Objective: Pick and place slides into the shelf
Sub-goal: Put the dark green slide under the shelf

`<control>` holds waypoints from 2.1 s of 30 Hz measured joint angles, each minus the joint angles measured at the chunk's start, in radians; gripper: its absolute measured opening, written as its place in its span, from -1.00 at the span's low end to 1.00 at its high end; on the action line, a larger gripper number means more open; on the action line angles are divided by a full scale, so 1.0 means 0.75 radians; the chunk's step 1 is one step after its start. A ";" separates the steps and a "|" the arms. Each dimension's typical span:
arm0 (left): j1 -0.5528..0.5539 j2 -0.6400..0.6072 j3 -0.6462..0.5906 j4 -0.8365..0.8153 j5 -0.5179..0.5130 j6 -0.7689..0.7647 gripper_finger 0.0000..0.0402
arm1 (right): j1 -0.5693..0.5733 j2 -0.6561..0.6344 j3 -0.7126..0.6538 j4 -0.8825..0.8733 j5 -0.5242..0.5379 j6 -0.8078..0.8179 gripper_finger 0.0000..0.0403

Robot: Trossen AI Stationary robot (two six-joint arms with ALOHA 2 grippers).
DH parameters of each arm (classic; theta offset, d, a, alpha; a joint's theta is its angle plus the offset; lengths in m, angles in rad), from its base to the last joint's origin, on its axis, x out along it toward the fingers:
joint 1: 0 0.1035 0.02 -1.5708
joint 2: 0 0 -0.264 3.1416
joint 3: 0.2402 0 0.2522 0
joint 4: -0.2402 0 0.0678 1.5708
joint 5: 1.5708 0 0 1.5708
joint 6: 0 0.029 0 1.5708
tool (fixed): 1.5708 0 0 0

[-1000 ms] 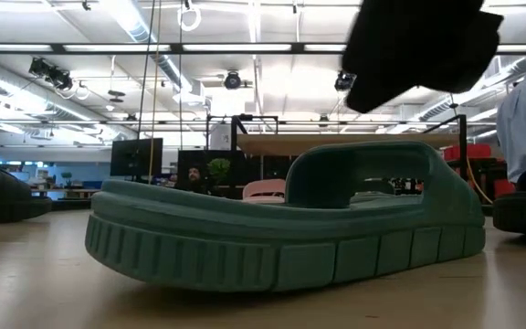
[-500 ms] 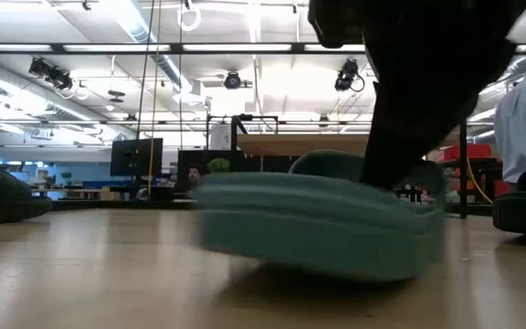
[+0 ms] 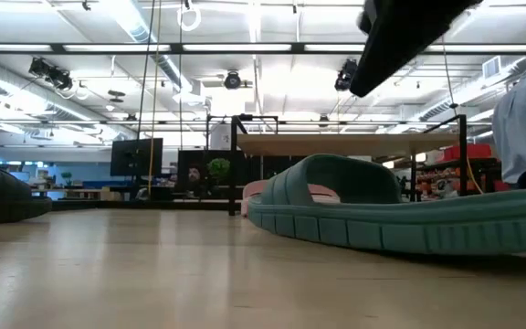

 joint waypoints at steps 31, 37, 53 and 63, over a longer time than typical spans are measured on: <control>-0.001 0.001 0.001 0.000 0.000 -0.001 -0.14 | -0.068 0.122 -0.070 0.001 0.245 -0.428 -0.38; -0.001 0.001 0.001 0.000 0.000 -0.001 -0.14 | -0.071 0.123 -0.131 0.034 0.377 -0.435 -0.38; -0.001 0.001 0.001 0.000 0.000 -0.001 -0.14 | -0.270 0.123 -0.224 0.129 0.468 -0.300 -0.92; -0.001 0.001 0.001 -0.001 -0.001 -0.001 -0.14 | -0.147 0.022 -0.201 -0.276 0.515 0.275 -0.95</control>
